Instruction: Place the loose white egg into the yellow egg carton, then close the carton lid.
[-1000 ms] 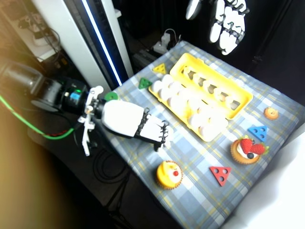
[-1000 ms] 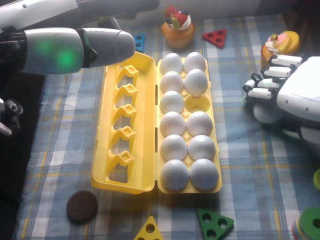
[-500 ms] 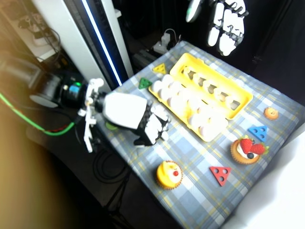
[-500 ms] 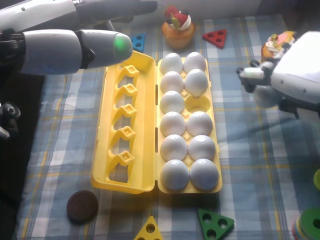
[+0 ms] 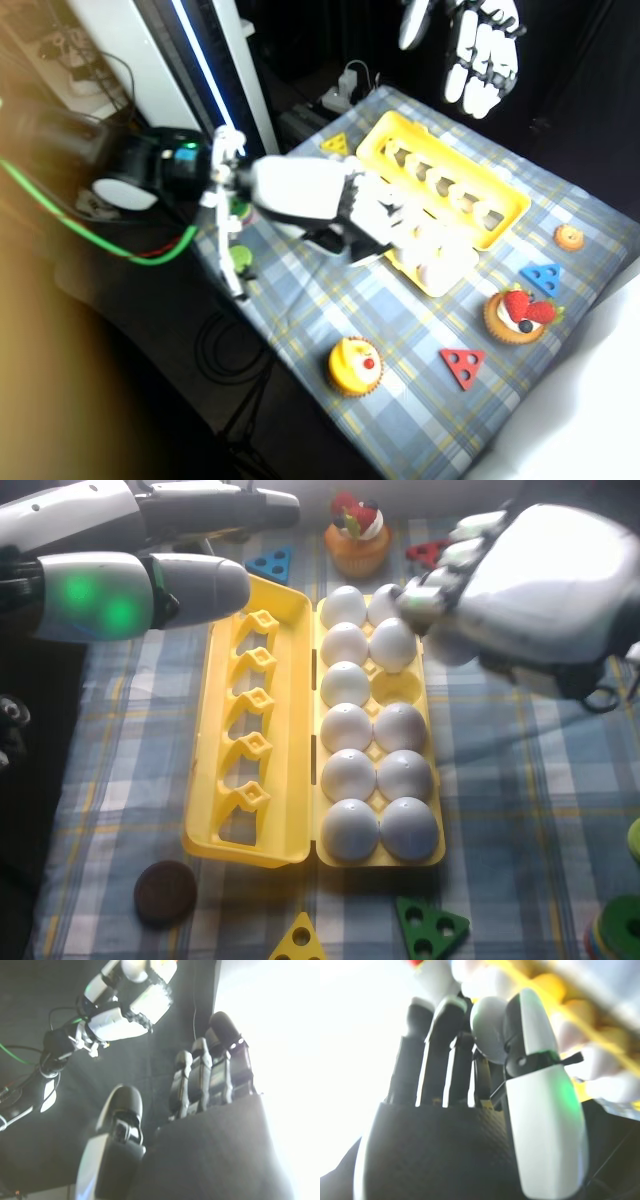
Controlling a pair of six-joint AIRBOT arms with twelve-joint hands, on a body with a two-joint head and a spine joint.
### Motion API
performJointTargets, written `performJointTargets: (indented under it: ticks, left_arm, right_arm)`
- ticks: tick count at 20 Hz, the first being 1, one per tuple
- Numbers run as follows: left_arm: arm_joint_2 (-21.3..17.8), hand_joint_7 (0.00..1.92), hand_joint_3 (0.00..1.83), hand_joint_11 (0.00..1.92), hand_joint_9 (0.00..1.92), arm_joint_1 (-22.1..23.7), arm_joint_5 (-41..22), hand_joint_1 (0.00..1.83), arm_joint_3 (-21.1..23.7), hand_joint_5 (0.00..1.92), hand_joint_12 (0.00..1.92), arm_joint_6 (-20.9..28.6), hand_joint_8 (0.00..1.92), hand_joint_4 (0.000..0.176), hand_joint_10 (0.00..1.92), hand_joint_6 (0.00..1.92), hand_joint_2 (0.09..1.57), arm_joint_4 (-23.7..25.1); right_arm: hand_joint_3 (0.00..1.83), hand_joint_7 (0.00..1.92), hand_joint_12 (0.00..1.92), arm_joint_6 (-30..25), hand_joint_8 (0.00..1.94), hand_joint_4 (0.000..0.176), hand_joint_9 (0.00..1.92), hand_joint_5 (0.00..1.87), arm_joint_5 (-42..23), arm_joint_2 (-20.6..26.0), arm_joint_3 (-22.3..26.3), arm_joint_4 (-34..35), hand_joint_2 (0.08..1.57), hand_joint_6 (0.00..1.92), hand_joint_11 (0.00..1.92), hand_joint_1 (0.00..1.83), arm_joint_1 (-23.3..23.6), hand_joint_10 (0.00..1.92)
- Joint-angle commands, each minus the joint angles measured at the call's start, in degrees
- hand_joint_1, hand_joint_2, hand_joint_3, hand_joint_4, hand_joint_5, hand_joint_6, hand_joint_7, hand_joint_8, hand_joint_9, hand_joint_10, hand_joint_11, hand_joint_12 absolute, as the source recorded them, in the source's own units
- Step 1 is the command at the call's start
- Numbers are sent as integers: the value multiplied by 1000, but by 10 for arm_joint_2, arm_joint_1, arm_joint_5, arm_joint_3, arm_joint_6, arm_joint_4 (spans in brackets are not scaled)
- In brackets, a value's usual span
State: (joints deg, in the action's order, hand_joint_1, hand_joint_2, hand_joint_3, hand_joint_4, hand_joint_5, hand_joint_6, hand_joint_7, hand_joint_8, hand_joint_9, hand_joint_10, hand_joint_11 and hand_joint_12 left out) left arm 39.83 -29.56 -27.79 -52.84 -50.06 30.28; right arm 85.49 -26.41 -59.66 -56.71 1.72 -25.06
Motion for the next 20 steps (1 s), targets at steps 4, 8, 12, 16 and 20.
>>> performJointTargets:
  ticks: [4, 8, 12, 16, 20]
  left_arm:
    - [2, 203, 0, 0, 0, 6, -55, 156, -2, 228, 1238, 3, 7, 23, 515, 55, 1446, -19]
    - [6, 196, 0, 0, 0, 6, -56, 212, -3, 229, 1145, 3, 1, 29, 485, 38, 1435, -19]
    - [6, 167, 2, 0, 0, 5, -56, 196, -3, 216, 945, 3, 5, 38, 398, 20, 1447, -19]
    - [6, 165, 2, 0, 0, 4, -56, 168, -3, 215, 977, 3, 2, 45, 407, 12, 1451, -21]
    - [5, 174, 2, 0, 6, 0, -57, 197, -3, 235, 1090, 3, 2, 41, 442, 14, 1455, -28]
  right_arm:
    - [9, 683, 1882, 3, 1488, 3, 525, 653, -41, -30, -15, -21, 1290, 1470, 260, 1114, 24, 1378]
    - [0, 696, 1761, 3, 1462, 10, 629, 596, -24, -53, -29, -20, 1305, 1554, 568, 1108, 24, 1389]
    - [0, 294, 1432, -5, 110, 13, 235, 23, -21, -53, -27, -17, 1249, 115, 4, 752, 24, 408]
    - [1, 0, 331, -33, 0, 76, 0, 0, -44, -35, -15, -17, 1253, 0, 0, 731, 24, 1]
    - [16, 0, 0, -34, 0, 0, 0, 0, -80, 22, 15, -6, 1310, 0, 0, 910, 24, 0]
